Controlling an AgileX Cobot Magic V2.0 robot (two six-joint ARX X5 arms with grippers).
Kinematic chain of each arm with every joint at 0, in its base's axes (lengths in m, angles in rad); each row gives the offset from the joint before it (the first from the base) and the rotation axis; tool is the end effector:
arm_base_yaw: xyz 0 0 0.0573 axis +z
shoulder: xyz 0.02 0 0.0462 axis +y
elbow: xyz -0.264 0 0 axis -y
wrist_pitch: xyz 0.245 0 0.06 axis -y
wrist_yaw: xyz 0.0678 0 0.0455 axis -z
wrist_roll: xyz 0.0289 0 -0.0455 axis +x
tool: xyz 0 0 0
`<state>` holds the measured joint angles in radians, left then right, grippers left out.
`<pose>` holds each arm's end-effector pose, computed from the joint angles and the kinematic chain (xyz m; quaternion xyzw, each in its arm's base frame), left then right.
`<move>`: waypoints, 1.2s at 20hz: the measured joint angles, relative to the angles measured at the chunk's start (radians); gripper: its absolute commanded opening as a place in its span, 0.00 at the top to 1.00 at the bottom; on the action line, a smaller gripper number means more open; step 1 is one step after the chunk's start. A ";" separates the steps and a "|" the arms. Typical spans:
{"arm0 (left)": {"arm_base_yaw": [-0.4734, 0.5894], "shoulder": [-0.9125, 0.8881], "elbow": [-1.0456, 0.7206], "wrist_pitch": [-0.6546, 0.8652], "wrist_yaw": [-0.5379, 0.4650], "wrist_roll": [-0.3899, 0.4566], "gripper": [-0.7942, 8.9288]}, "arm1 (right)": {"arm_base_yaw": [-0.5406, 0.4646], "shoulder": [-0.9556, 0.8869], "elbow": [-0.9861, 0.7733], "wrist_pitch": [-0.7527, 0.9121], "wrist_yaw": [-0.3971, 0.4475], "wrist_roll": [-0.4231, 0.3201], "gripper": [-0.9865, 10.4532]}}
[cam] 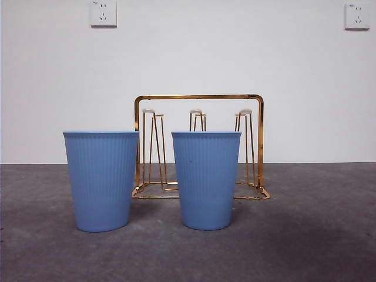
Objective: Pick up cup 1,put cup 1 in the cup rack,pick up cup 2,put cup 2 in the cup rack
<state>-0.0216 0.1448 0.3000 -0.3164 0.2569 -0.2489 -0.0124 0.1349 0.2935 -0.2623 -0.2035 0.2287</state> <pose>0.0859 -0.0092 0.2234 -0.1319 0.0965 -0.1274 0.9783 0.0865 0.0048 0.2270 0.1190 0.0621 0.0888 0.9870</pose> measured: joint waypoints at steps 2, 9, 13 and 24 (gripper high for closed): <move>0.000 0.045 0.064 -0.043 0.036 0.000 0.92 | 0.000 0.048 0.067 -0.063 -0.034 -0.001 0.92; 0.000 0.215 0.275 -0.195 0.169 0.009 0.92 | 0.000 0.238 0.336 -0.321 -0.158 -0.090 0.92; 0.000 0.309 0.391 -0.313 0.234 0.054 0.92 | 0.000 0.358 0.496 -0.502 -0.194 -0.160 0.92; 0.000 0.478 0.652 -0.670 0.249 0.283 0.92 | 0.000 0.634 0.844 -0.909 -0.269 -0.342 0.92</move>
<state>-0.0216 0.6228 0.9516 -0.9867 0.5060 0.0345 -0.0124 0.7689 1.1374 -1.1709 -0.4721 -0.1131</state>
